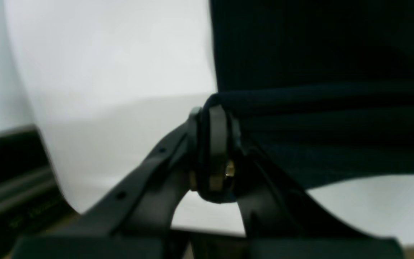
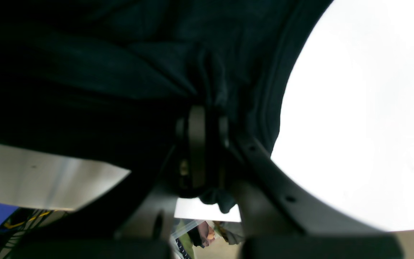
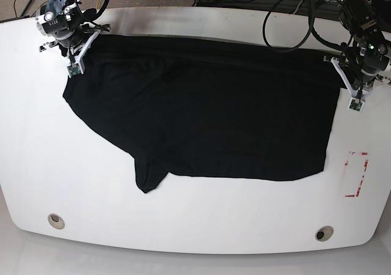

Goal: Layout the t-shirt on the table in an organized manner, then fold the t-shirt properly
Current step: 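Lay the shirt down and drag its edge apart with both grippers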

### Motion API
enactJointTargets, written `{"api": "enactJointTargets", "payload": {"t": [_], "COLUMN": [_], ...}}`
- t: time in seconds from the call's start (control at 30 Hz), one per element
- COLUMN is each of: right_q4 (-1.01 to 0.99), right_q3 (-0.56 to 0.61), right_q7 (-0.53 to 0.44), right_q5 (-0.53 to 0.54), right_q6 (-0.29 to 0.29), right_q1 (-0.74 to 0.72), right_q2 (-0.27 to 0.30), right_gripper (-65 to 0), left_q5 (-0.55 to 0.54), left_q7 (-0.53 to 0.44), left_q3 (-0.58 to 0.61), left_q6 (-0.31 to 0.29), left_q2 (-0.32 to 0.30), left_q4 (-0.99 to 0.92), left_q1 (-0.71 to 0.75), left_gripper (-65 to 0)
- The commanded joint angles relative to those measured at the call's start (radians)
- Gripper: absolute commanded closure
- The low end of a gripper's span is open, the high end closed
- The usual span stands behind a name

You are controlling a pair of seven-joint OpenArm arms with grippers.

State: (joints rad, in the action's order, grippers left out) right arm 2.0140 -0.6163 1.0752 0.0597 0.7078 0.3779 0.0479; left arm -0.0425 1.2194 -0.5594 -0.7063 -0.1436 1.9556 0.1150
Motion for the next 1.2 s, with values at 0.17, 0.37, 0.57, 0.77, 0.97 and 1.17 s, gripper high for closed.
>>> {"api": "enactJointTargets", "payload": {"t": [0.17, 0.37, 0.57, 0.77, 0.97, 1.17], "right_q4": [0.017, 0.008, 0.003, 0.003, 0.003, 0.003], "right_q3": [-0.014, -0.014, -0.014, -0.015, -0.014, -0.014], "right_q7": [-0.014, -0.028, -0.030, -0.033, -0.033, -0.033], "right_q5": [-0.019, -0.022, -0.025, -0.025, -0.025, -0.025], "right_q6": [-0.010, -0.010, -0.010, -0.010, -0.010, -0.010], "right_q1": [-0.001, -0.003, -0.010, -0.015, -0.015, -0.015], "right_q2": [0.017, 0.011, 0.010, 0.011, 0.011, 0.011], "right_gripper": [0.0, 0.0, 0.0, -0.2, -0.6, -0.5], "left_q5": [0.028, 0.028, 0.028, 0.028, 0.028, 0.028], "left_q7": [-0.006, -0.006, -0.029, -0.142, -0.152, -0.151], "left_q3": [0.054, 0.085, 0.088, 0.089, 0.092, 0.120], "left_q6": [0.008, 0.008, 0.008, 0.008, 0.008, 0.008], "left_q2": [-0.037, -0.035, -0.037, -0.037, -0.057, -0.080], "left_q4": [-0.012, -0.075, -0.160, -0.253, -0.305, -0.302], "left_q1": [-0.085, -0.119, -0.145, -0.150, -0.174, -0.173], "left_gripper": [-0.6, -0.6, -0.6, -0.7, -0.8, -0.6]}}
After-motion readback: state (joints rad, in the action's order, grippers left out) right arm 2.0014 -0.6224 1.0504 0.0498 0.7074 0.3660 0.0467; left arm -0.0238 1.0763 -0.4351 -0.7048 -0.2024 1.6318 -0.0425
